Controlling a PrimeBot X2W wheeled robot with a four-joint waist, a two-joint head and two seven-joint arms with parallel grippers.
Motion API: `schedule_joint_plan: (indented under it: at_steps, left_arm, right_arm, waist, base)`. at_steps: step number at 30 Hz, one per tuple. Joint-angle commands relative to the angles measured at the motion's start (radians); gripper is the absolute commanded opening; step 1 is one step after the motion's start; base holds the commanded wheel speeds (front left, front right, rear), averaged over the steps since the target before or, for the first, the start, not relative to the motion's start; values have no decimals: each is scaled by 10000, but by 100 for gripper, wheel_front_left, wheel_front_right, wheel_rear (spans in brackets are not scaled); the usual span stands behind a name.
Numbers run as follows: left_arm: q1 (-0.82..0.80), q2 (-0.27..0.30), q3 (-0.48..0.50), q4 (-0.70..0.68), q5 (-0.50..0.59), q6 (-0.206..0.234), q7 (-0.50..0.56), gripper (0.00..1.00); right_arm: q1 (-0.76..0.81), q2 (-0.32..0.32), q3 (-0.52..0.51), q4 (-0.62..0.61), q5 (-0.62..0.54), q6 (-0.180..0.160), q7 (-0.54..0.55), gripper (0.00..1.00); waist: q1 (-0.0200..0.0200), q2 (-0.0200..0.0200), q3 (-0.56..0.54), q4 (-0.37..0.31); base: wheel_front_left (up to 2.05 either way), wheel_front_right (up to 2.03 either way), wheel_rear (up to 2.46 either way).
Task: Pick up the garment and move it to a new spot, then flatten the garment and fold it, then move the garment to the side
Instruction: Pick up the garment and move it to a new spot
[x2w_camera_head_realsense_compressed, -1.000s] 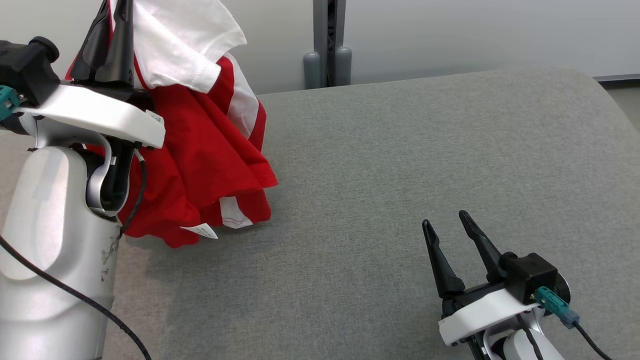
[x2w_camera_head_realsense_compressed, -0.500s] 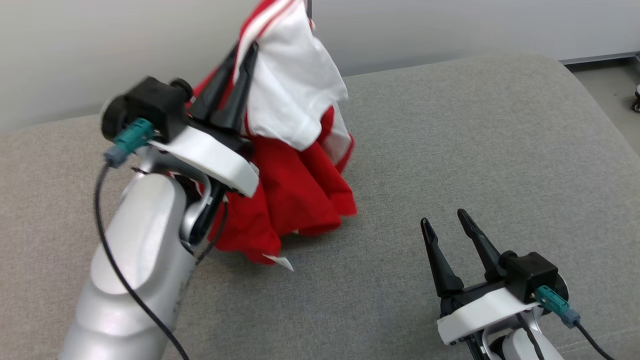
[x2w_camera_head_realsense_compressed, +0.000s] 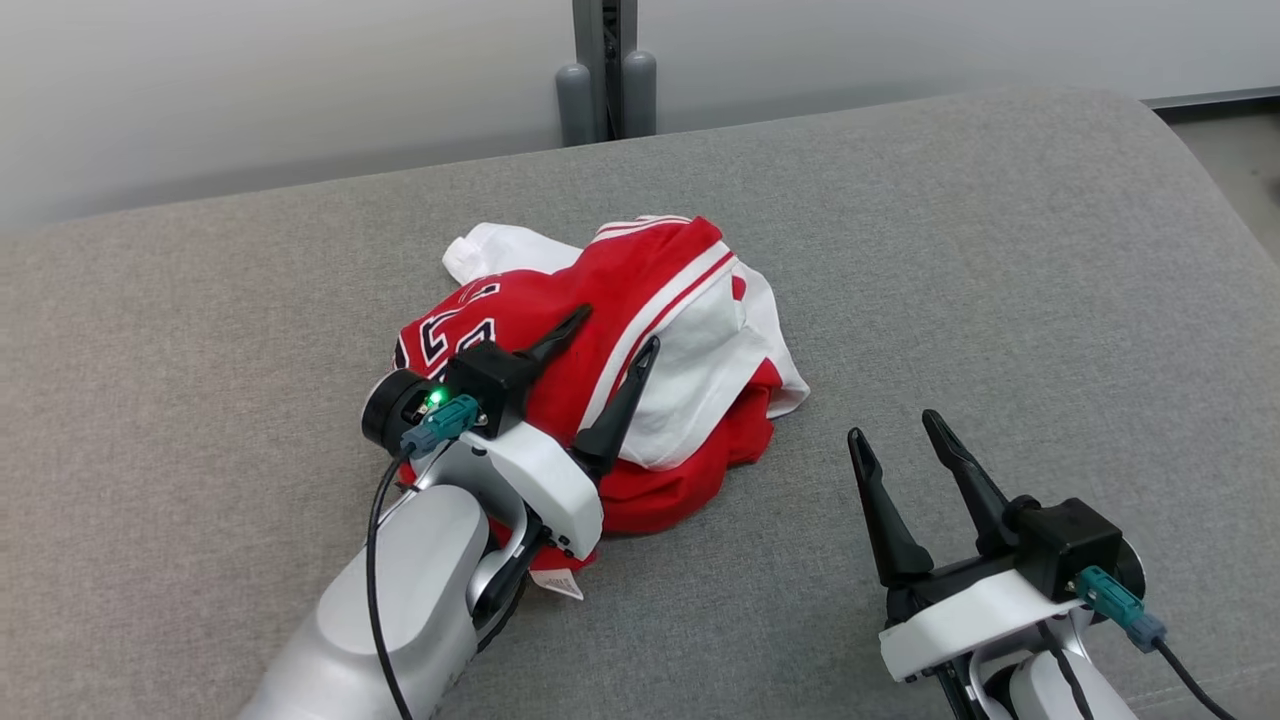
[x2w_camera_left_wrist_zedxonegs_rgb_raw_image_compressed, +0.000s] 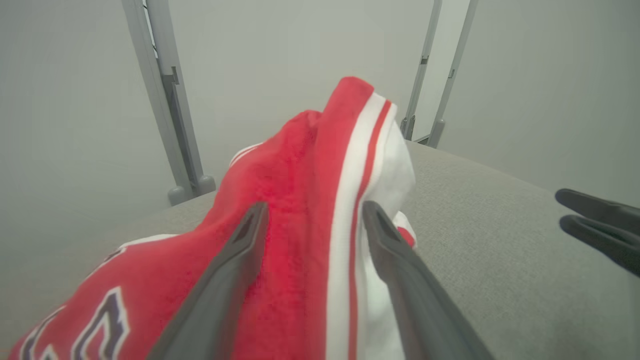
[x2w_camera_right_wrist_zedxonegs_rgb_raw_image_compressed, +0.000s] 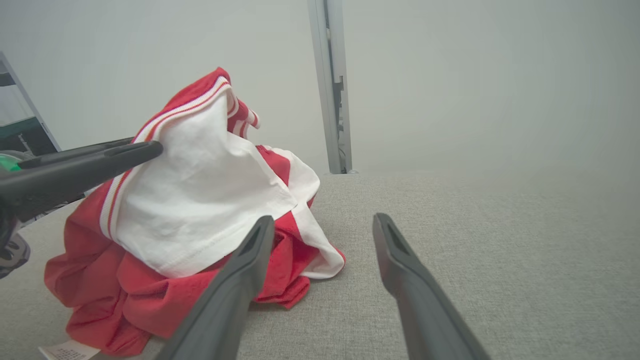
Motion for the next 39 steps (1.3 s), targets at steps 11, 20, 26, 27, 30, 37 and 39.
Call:
schedule_joint_plan:
  at_steps: [11,20,26,27,30,37,39]
  left_arm:
    - [924,257,1423,-1862,419,693,-273,100]
    - [3235,204,3086,-4313,1397,1337,-265,100]
    - [4596,-12,3915,-4842,2009,1617,-266,100]
    - [4776,-40,4016,-4879,2119,1663,-266,100]
    - [5176,-111,4240,-5059,2443,1784,-267,100]
    - [5965,-193,4451,-5108,2785,1820,-267,100]
    - [6141,-208,4499,-5113,2792,1807,-267,100]
  right_arm:
    - [10,-60,7,-476,-174,19,-48,100]
    - [298,-79,-64,-588,-248,19,-48,100]
    - [508,-79,-123,-601,-277,19,-48,100]
    - [528,-79,-122,-603,-281,19,-48,100]
    - [617,-77,-124,-589,-284,19,-48,100]
    - [777,-71,-229,-547,-312,19,-48,100]
    - [882,-69,-261,-511,-317,20,-48,100]
  waist:
    - [0,-1,-334,627]
    - [0,-1,-564,1125]
    - [0,-1,-696,1354]
    - [0,-1,-707,1374]
    - [0,-1,-753,1428]
    - [0,-1,-973,1502]
    - [0,-1,-1055,1517]
  base:
    - [0,0,0]
    - [0,0,0]
    - [0,0,0]
    - [0,0,0]
    - [0,0,0]
    - [0,0,0]
    - [0,0,0]
